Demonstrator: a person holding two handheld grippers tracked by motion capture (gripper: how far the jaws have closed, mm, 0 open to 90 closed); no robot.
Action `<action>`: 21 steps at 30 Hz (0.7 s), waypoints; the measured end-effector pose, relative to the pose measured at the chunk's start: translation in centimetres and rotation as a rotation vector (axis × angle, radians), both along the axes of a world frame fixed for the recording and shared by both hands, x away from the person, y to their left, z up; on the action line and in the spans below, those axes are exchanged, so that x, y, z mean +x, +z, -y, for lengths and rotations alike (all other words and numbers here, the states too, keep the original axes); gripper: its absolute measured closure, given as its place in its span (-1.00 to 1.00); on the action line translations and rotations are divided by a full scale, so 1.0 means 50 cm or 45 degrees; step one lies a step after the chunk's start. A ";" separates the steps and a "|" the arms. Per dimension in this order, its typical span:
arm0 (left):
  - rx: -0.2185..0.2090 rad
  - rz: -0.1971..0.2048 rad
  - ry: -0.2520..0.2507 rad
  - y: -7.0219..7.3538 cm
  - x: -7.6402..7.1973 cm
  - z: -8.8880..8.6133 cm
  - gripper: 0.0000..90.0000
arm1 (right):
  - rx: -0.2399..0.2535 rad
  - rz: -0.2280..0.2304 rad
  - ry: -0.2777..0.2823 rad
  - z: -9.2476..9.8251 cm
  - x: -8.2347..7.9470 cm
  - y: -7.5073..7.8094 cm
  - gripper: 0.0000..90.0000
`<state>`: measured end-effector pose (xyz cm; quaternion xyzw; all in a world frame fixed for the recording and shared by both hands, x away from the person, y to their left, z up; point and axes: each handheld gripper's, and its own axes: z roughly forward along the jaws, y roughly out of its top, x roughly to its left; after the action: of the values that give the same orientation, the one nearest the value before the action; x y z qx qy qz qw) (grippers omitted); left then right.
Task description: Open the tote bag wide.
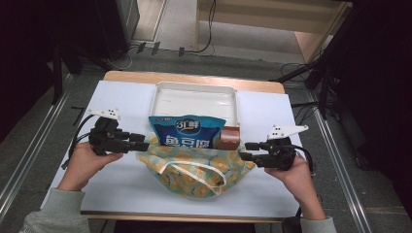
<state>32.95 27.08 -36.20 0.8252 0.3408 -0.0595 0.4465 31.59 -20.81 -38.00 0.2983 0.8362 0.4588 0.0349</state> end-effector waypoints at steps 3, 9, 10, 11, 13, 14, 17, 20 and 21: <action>0.011 0.002 -0.019 0.001 -0.002 0.016 0.10 | 0.002 -0.013 -0.006 -0.002 -0.008 0.005 0.18; 0.041 0.000 -0.007 -0.017 0.001 0.045 0.08 | -0.007 -0.002 -0.006 -0.018 -0.018 0.006 0.04; 0.037 -0.004 -0.012 -0.022 0.003 0.046 0.09 | -0.003 -0.013 -0.005 -0.023 -0.018 0.003 -0.01; 0.027 -0.016 -0.009 -0.028 0.005 0.048 0.09 | 0.002 -0.019 -0.007 -0.027 -0.018 0.000 -0.04; 0.037 -0.024 -0.011 -0.035 0.006 0.049 0.09 | 0.000 -0.032 -0.019 -0.035 -0.019 -0.009 -0.09; 0.047 -0.038 -0.019 -0.048 0.010 0.050 0.09 | 0.001 -0.037 -0.025 -0.040 -0.018 -0.014 -0.12; 0.054 -0.059 -0.040 -0.061 0.015 0.056 0.16 | -0.016 -0.028 -0.027 -0.053 -0.017 -0.025 -0.11; 0.064 -0.066 -0.061 -0.064 0.016 0.061 0.34 | -0.012 -0.051 -0.024 -0.061 -0.016 -0.034 0.04; 0.063 -0.071 -0.064 -0.065 0.016 0.063 0.41 | -0.017 -0.059 -0.023 -0.061 -0.016 -0.036 0.07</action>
<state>33.74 23.94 -39.47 0.8424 0.3334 -0.0852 0.4146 30.79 -17.74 -39.79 0.3162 0.8371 0.4458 0.0218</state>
